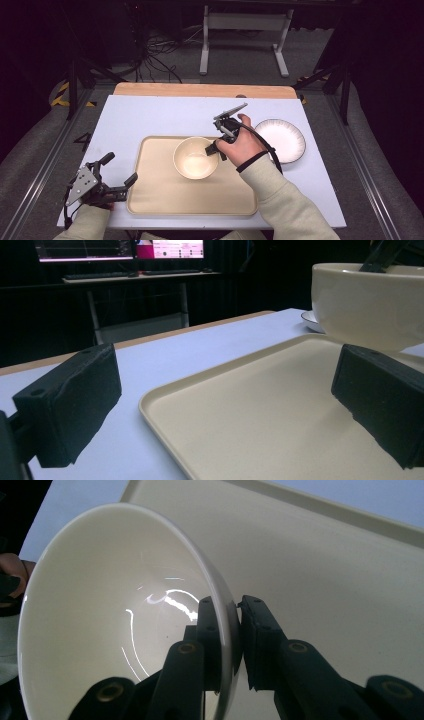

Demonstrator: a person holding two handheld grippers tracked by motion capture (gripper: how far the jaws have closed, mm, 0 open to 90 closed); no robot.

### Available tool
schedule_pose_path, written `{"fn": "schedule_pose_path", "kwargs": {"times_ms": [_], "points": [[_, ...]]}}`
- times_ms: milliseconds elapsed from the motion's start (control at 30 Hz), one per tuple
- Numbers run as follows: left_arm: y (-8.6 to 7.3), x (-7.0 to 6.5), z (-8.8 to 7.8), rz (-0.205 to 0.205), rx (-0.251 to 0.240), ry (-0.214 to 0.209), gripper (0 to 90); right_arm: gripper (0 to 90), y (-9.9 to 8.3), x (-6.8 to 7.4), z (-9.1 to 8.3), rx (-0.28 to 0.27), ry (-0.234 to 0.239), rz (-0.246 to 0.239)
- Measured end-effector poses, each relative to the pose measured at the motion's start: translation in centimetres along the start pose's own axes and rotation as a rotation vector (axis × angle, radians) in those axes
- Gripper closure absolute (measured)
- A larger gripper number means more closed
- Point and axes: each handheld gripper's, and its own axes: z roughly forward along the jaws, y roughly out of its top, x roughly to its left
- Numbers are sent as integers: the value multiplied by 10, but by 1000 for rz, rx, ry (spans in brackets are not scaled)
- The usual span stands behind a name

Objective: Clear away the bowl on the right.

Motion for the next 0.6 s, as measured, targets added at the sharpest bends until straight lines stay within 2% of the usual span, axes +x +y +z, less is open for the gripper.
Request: {"fn": "schedule_pose_path", "kwargs": {"times_ms": [267, 600], "points": [[0, 0, 0, 0, -1, -1, 1, 795, 0, -6, 22, 30, 8, 28], [0, 0, 0, 1, -1, -1, 1, 795, -1, -12, 38, 48, -2, 52]]}}
